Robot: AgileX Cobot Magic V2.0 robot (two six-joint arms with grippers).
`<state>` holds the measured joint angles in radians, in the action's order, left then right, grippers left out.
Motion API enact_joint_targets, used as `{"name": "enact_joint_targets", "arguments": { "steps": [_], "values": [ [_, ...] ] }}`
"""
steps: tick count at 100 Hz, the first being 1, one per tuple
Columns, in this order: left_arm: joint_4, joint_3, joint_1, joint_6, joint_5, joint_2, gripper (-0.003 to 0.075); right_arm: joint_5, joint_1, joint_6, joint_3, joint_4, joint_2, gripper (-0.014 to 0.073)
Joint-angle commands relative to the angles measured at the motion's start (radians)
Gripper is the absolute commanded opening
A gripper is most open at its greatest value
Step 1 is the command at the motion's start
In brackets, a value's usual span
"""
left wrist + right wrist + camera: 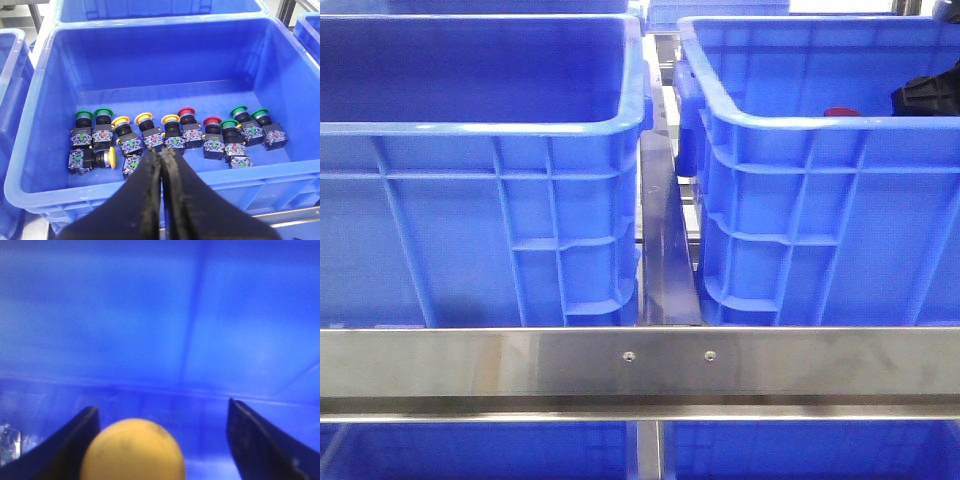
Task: Pick red and yellow buttons and place in box
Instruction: 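Open the right gripper to release the yellow button and withdraw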
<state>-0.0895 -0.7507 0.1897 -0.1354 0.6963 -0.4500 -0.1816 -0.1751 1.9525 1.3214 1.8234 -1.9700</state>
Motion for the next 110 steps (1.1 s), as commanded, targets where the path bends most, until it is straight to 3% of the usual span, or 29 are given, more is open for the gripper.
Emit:
{"name": "enact_joint_targets", "arguments": {
  "steps": [1,32,54,84,110],
  "values": [
    [0.002,-0.026,-0.003,-0.011,-0.081,-0.007,-0.0019,-0.012,-0.005,-0.002,0.017,0.095,0.098,0.0563],
    [0.002,-0.026,-0.003,-0.011,-0.079,-0.007,-0.0019,-0.013,-0.004,-0.005,-0.109,0.095,0.303,0.0563],
    [0.002,-0.026,-0.003,-0.011,-0.078,-0.007,-0.0019,-0.011,0.004,-0.075,-0.282,0.095,0.56,0.0563],
    [0.002,-0.026,-0.003,-0.011,-0.078,-0.007,-0.0019,0.074,0.061,-0.078,-0.486,0.095,0.889,0.0561],
    [0.002,-0.026,-0.003,-0.011,-0.078,-0.007,-0.0019,0.039,0.061,-0.08,-0.669,0.095,1.203,0.0561]
  ]
}}
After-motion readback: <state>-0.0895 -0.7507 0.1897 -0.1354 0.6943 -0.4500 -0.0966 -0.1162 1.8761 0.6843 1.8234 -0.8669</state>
